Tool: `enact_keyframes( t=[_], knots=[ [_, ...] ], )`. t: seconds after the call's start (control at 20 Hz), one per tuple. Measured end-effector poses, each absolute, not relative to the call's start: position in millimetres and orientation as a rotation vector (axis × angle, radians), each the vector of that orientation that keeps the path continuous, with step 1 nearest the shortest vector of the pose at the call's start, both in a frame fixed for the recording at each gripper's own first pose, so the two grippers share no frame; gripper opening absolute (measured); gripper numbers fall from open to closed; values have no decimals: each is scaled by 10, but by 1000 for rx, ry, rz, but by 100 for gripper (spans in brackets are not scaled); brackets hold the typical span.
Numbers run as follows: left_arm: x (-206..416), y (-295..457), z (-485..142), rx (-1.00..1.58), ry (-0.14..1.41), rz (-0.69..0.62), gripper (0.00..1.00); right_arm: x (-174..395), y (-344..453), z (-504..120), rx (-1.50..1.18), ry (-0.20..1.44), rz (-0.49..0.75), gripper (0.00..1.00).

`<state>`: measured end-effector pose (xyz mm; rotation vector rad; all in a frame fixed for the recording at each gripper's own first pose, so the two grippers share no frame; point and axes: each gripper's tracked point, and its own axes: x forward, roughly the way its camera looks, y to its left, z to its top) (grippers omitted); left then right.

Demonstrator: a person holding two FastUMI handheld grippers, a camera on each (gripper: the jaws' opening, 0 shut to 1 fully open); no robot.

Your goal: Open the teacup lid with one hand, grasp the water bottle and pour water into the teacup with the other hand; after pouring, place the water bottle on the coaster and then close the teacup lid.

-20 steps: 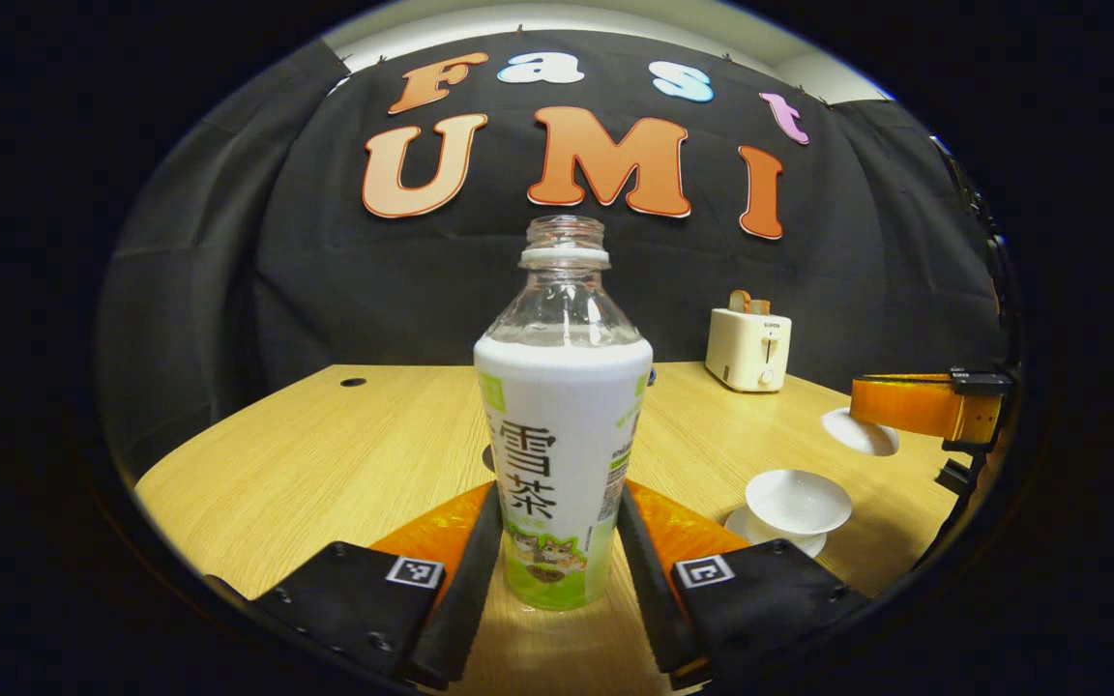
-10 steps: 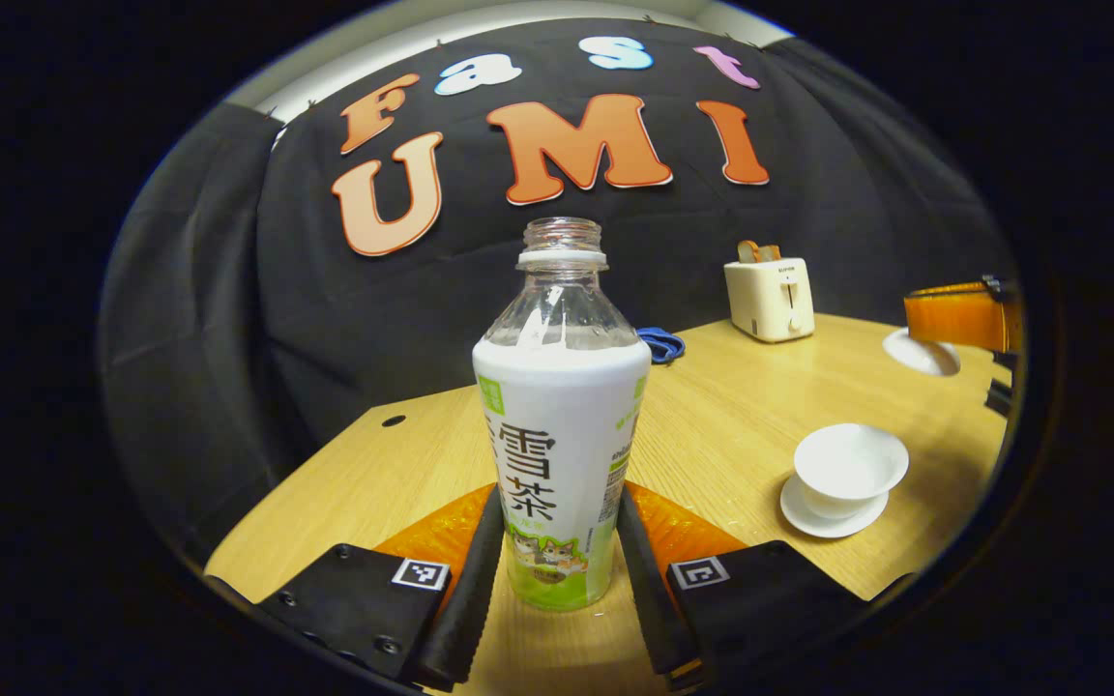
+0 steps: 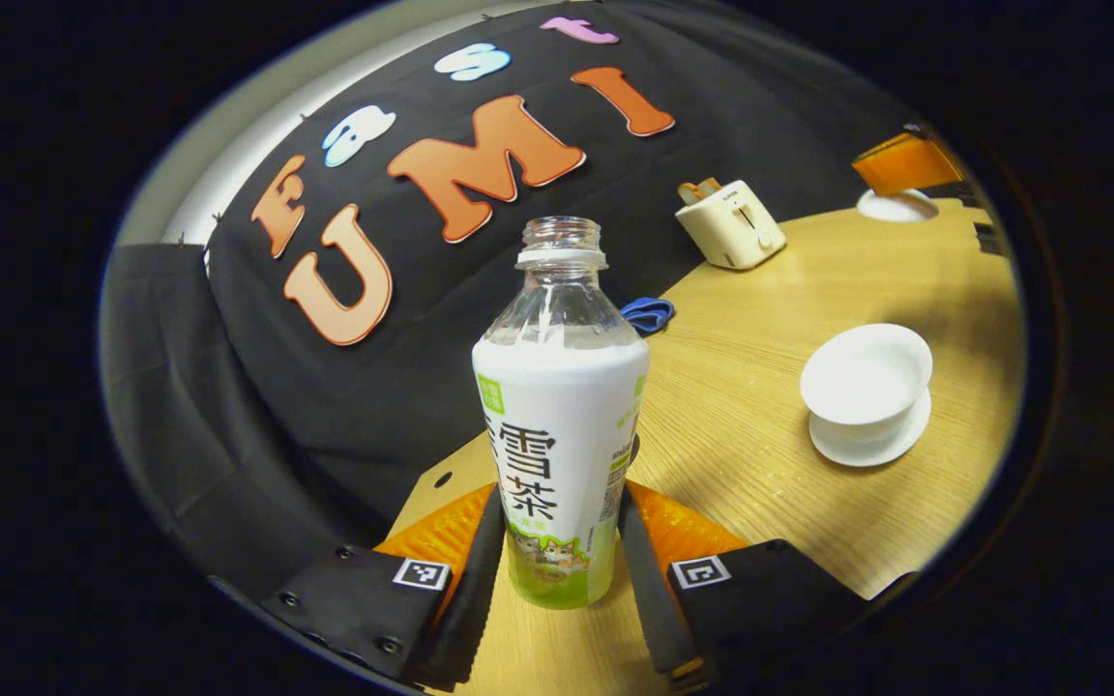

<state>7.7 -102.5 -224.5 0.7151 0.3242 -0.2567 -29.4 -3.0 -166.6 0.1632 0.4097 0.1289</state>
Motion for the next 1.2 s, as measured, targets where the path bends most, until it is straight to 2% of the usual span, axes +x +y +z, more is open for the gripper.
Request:
enact_keyframes(
  t=[0.2,0.25,0.3,0.35,0.4,0.45,0.5,0.6,0.65,0.7,0.75,1.2],
  knots=[
    [49,-1116,-2252,845,311,-286,66,-324,-184,-1661,157,401,116,21],
    [39,-1142,-2305,868,316,-299,69,-333,-221,-1663,157,398,113,21],
    [21,-1150,-2355,896,325,-307,65,-343,-258,-1655,157,395,113,21],
    [9,-1155,-2387,930,327,-312,72,-355,-292,-1650,155,392,111,21],
    [-6,-1154,-2386,967,324,-314,66,-361,-337,-1647,150,389,106,21],
    [-12,-1165,-2392,1005,320,-319,69,-368,-367,-1649,146,387,104,21],
    [-25,-1179,-2386,1038,314,-324,65,-379,-399,-1648,144,384,101,21],
    [-24,-1209,-2386,1092,296,-335,69,-399,-446,-1641,146,377,98,21],
    [-31,-1241,-2388,1121,284,-350,65,-408,-468,-1630,149,371,98,21],
    [-57,-1263,-2385,1156,271,-360,69,-420,-475,-1632,149,366,100,21],
    [-60,-1285,-2379,1192,255,-365,65,-427,-500,-1634,148,363,97,21],
    [-90,-1306,-2369,1405,206,-414,66,-483,-603,-1684,145,363,79,21]
  ],
)
